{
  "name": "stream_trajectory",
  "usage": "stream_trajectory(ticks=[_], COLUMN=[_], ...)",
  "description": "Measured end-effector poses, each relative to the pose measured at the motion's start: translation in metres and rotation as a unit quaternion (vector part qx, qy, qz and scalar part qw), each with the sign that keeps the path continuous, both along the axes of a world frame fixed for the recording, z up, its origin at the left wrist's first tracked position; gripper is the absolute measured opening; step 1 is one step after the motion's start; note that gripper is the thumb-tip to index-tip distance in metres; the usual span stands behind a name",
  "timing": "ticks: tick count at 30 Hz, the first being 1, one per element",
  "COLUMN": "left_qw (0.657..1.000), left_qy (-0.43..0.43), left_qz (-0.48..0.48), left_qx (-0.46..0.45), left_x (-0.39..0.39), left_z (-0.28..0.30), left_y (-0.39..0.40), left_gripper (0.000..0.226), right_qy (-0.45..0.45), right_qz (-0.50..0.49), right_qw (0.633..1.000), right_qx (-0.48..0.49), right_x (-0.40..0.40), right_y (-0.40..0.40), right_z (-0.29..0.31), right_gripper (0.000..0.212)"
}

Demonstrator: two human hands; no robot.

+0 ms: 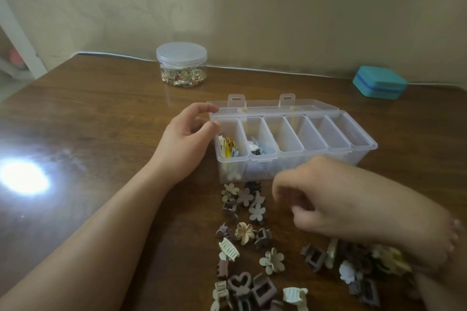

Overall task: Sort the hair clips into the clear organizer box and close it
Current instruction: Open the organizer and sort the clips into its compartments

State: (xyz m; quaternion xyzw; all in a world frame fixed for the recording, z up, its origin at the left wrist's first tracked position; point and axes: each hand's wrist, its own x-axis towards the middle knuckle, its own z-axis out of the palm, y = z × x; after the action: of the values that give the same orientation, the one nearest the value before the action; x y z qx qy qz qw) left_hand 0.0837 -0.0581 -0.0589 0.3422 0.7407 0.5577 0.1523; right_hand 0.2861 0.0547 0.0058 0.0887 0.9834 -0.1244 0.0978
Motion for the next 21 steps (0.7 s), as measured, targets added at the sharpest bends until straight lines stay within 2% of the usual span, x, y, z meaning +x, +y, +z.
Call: stream_trajectory(ticks=[2,4,6,8,13,19,21], left_qw=[1.000,1.000,1.000,1.000,1.000,1.000,1.000], left_qy=[-0.002,-0.004,-0.004,-0.007,-0.006,-0.004,-0.002], left_qz=[-0.003,-0.004,-0.001,-0.001,-0.006,-0.003,-0.004], left_qx=[0.000,-0.001,-0.002,0.000,-0.003,-0.009,-0.010], left_x=[0.001,0.001,0.001,0.001,0.001,0.002,0.002], left_z=[0.001,0.001,0.001,0.001,0.002,0.003,0.003], left_y=[0.000,0.000,0.000,0.000,-0.001,-0.001,-0.002], left_gripper=[0.029,0.029,0.030,0.030,0.031,0.030,0.030], right_qy=[0.092,0.254,0.357,0.373,0.374,0.398,0.379], right_qz=[-0.004,-0.052,-0.097,-0.127,-0.162,-0.135,-0.105], right_qw=[0.991,0.950,0.917,0.912,0.906,0.905,0.918], right_qx=[-0.092,-0.175,-0.150,-0.115,-0.115,-0.062,-0.051], right_x=[0.003,0.002,-0.006,-0.015,-0.021,-0.015,-0.006], right_y=[0.008,0.018,0.026,0.031,0.038,0.037,0.035], right_z=[0.008,0.011,0.003,-0.009,-0.019,-0.014,-0.002], right_gripper=[0.017,0.018,0.018,0.017,0.015,0.014,0.010])
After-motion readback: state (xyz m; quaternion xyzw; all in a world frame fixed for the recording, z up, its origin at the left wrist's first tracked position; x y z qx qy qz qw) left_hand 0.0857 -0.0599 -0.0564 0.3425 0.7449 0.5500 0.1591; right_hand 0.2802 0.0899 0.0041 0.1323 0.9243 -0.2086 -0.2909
